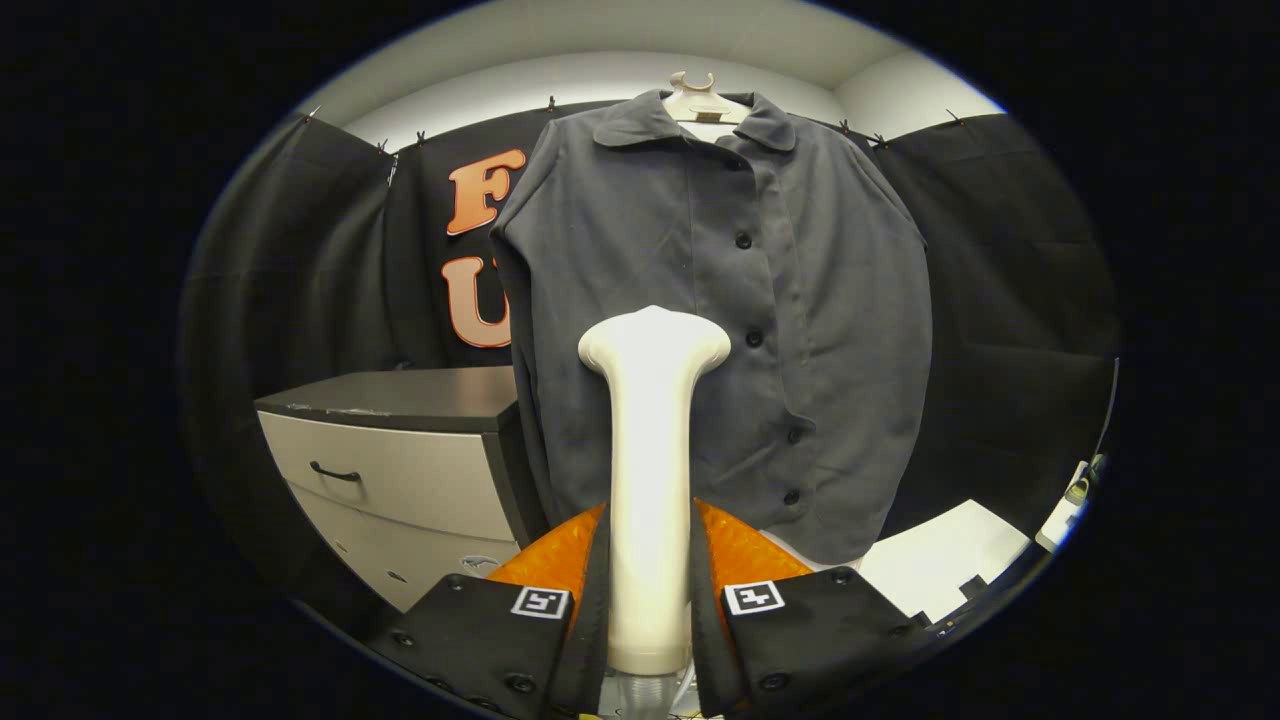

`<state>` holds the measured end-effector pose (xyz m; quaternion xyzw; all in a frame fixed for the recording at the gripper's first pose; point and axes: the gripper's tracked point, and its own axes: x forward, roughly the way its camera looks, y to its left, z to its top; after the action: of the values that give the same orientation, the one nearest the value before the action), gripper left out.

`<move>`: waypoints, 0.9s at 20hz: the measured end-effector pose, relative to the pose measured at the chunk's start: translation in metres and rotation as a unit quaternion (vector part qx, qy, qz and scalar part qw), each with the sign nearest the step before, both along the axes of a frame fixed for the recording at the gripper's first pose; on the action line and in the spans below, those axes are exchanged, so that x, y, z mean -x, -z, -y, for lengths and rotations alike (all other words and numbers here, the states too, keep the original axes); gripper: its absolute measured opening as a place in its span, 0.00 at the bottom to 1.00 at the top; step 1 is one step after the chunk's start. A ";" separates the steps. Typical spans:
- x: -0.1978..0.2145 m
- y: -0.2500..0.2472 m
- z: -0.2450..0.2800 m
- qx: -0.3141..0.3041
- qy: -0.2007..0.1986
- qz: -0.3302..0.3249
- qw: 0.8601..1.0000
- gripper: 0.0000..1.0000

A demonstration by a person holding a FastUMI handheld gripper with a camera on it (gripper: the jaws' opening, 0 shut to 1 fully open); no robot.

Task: Iron the clothes twice with a garment steamer, once on the left side and once on the right side.

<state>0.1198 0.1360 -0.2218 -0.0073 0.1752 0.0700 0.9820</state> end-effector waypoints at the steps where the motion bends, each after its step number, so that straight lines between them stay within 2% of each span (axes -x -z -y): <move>1: 0.002 0.005 0.001 0.001 0.000 -0.006 1.000 0.43; 10: 0.017 0.056 0.007 0.010 0.004 -0.055 0.998 0.43; 18: 0.027 0.063 0.009 0.010 0.006 -0.067 0.998 0.43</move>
<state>0.0926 0.1272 -0.2843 -0.0112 0.2415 0.0624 0.9683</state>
